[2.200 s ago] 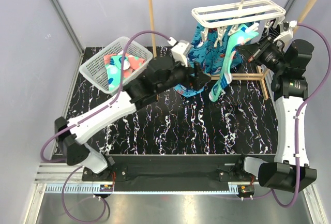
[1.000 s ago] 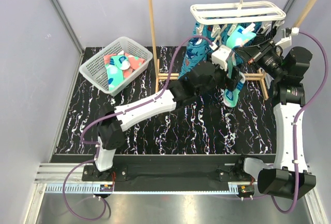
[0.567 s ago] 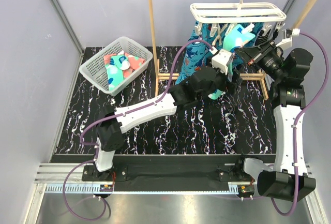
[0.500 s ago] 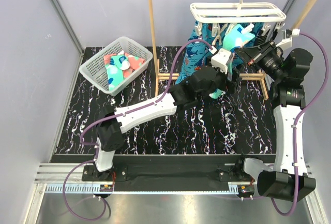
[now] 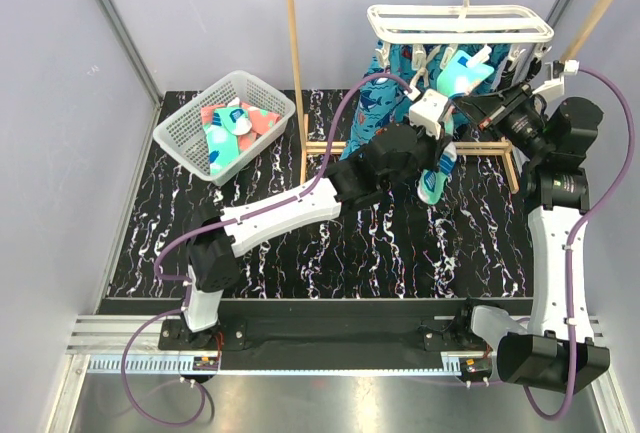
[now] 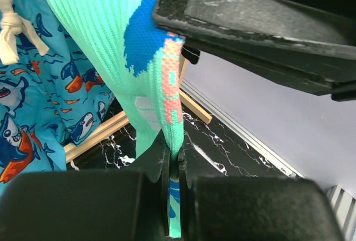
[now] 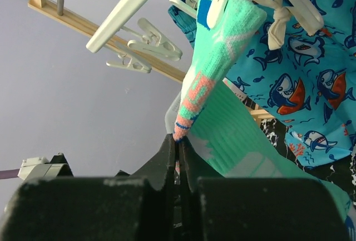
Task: Remove the socks clipped to the hanger
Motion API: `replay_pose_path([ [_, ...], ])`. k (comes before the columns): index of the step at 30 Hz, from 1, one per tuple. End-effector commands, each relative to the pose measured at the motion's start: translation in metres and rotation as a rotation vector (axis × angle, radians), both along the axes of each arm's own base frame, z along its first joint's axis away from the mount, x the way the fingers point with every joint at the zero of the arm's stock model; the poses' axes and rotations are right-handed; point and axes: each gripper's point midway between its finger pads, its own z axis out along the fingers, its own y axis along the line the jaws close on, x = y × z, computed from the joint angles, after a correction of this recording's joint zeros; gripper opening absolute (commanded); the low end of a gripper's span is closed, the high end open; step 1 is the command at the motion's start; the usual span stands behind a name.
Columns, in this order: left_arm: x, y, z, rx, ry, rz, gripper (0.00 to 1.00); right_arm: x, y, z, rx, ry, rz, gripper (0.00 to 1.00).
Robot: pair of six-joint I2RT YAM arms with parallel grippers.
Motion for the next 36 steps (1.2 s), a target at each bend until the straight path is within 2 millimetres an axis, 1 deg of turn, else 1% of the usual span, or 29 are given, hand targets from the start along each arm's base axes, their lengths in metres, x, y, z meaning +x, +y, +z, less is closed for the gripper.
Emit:
replay_pose_path([
  [1, -0.007, 0.004, 0.034, -0.080, -0.038, -0.035, 0.00, 0.001, 0.000, 0.003, -0.010, -0.021, -0.009, 0.07],
  [2, -0.008, 0.004, 0.031, -0.074, -0.034, -0.036, 0.00, 0.003, -0.001, 0.003, -0.008, -0.021, -0.016, 0.13],
  [3, -0.009, 0.005, 0.032, -0.075, -0.034, -0.039, 0.00, 0.003, -0.002, 0.003, -0.013, -0.021, -0.021, 0.23],
  [4, -0.010, 0.005, 0.032, -0.074, -0.036, -0.045, 0.00, 0.004, -0.003, 0.003, -0.015, -0.018, -0.029, 0.36],
  [5, -0.013, 0.006, 0.032, -0.073, -0.035, -0.056, 0.00, 0.005, -0.005, 0.008, -0.025, -0.029, -0.047, 0.42],
  [6, -0.014, 0.007, 0.033, -0.075, -0.035, -0.062, 0.00, 0.007, -0.008, 0.004, -0.041, -0.009, -0.061, 0.46],
  [7, -0.016, 0.008, 0.034, -0.079, -0.032, -0.069, 0.00, 0.008, -0.010, 0.005, -0.055, -0.007, -0.073, 0.51],
  [8, -0.018, 0.007, 0.033, -0.078, -0.032, -0.082, 0.00, 0.008, -0.013, 0.016, -0.069, -0.022, -0.092, 0.61],
  [9, -0.021, 0.008, 0.034, -0.079, -0.030, -0.092, 0.00, 0.013, -0.019, 0.010, -0.085, 0.008, -0.126, 0.65],
  [10, -0.022, 0.008, 0.033, -0.077, -0.028, -0.099, 0.00, 0.015, -0.022, 0.013, -0.094, 0.013, -0.147, 0.70],
  [11, -0.025, 0.008, 0.033, -0.074, -0.026, -0.113, 0.00, 0.017, -0.029, 0.021, -0.103, 0.006, -0.190, 0.76],
  [12, -0.025, 0.009, 0.034, -0.075, -0.025, -0.115, 0.00, 0.022, -0.033, 0.022, -0.113, 0.004, -0.206, 0.78],
  [13, -0.026, 0.009, 0.034, -0.075, -0.022, -0.119, 0.00, 0.026, -0.036, 0.024, -0.121, -0.005, -0.221, 0.79],
  [14, -0.027, 0.009, 0.033, -0.072, -0.019, -0.131, 0.00, 0.028, -0.038, 0.034, -0.130, -0.030, -0.236, 0.79],
  [15, -0.028, 0.010, 0.035, -0.079, -0.015, -0.142, 0.00, 0.039, -0.042, 0.030, -0.150, -0.022, -0.238, 0.79],
  [16, -0.028, 0.010, 0.035, -0.087, -0.002, -0.150, 0.00, 0.044, -0.044, 0.031, -0.161, -0.027, -0.236, 0.79],
  [17, -0.027, 0.011, 0.035, -0.092, 0.005, -0.170, 0.00, 0.046, -0.042, 0.043, -0.171, -0.058, -0.221, 0.78],
  [18, -0.027, 0.011, 0.036, -0.097, 0.012, -0.178, 0.00, 0.058, -0.046, 0.037, -0.182, -0.047, -0.218, 0.77],
  [20, -0.025, 0.014, 0.038, -0.104, 0.027, -0.192, 0.00, 0.065, -0.046, 0.045, -0.188, -0.078, -0.200, 0.75],
  [21, -0.024, 0.015, 0.038, -0.106, 0.032, -0.196, 0.00, 0.071, -0.048, 0.042, -0.189, -0.075, -0.197, 0.74],
  [23, -0.021, 0.018, 0.038, -0.111, 0.042, -0.201, 0.00, 0.077, -0.051, 0.044, -0.191, -0.086, -0.208, 0.71],
  [26, -0.017, 0.020, 0.036, -0.106, 0.047, -0.195, 0.00, 0.089, -0.053, 0.036, -0.197, -0.070, -0.204, 0.66],
  [30, -0.020, 0.018, 0.036, -0.100, 0.047, -0.222, 0.00, 0.095, -0.053, 0.038, -0.199, -0.088, -0.195, 0.66],
  [36, -0.020, 0.017, 0.037, -0.099, 0.044, -0.227, 0.00, 0.097, -0.050, 0.052, -0.180, -0.132, -0.181, 0.67],
])
